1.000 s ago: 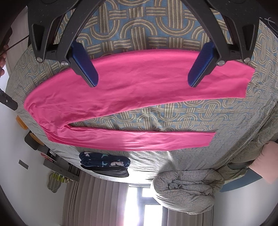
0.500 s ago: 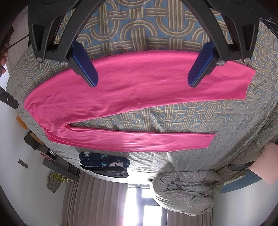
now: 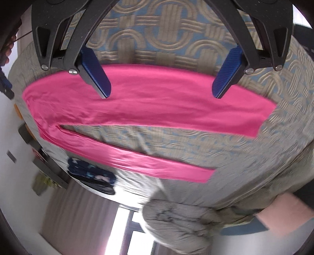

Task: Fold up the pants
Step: 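Move the left tool to the pink pant leg cuff while the right tool moves to the waistband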

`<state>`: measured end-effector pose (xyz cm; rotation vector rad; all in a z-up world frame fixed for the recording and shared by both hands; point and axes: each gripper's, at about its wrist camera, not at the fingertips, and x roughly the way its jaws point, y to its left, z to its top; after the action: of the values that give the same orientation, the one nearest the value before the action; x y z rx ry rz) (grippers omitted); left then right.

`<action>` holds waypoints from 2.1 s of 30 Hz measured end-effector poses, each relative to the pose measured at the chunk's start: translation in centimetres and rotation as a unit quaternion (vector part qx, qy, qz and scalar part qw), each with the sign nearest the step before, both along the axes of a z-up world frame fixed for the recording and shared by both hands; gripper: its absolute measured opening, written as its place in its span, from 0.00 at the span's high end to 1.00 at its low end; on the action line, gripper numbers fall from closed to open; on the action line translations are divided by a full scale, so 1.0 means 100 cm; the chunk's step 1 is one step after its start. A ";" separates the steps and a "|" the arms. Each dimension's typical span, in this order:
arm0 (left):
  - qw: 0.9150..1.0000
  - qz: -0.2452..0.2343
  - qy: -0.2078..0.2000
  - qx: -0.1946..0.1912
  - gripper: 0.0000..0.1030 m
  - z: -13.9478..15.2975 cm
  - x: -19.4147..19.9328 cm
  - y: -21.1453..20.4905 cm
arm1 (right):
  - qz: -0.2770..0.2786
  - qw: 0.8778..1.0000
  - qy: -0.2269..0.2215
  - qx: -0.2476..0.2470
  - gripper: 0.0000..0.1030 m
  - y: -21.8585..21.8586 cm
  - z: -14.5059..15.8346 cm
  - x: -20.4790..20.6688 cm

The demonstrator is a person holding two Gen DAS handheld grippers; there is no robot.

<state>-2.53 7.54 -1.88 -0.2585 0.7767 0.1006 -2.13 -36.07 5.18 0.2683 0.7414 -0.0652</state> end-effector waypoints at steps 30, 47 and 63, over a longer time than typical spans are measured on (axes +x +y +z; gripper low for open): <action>0.986 0.072 0.079 -0.126 0.10 -0.066 0.023 0.063 | -0.029 0.999 0.036 0.024 0.00 -0.026 -0.030 0.012; 0.971 0.107 0.101 -0.190 0.10 -0.069 0.028 0.079 | -0.088 0.988 0.081 0.096 0.00 -0.063 -0.054 0.012; 0.965 0.146 0.093 -0.197 0.05 -0.075 0.055 0.079 | -0.122 0.971 0.092 0.184 0.00 -0.089 -0.072 0.013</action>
<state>3.01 15.46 -9.35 -0.7512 0.9389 0.2529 -0.78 -45.00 -2.01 0.7151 0.9011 -0.1889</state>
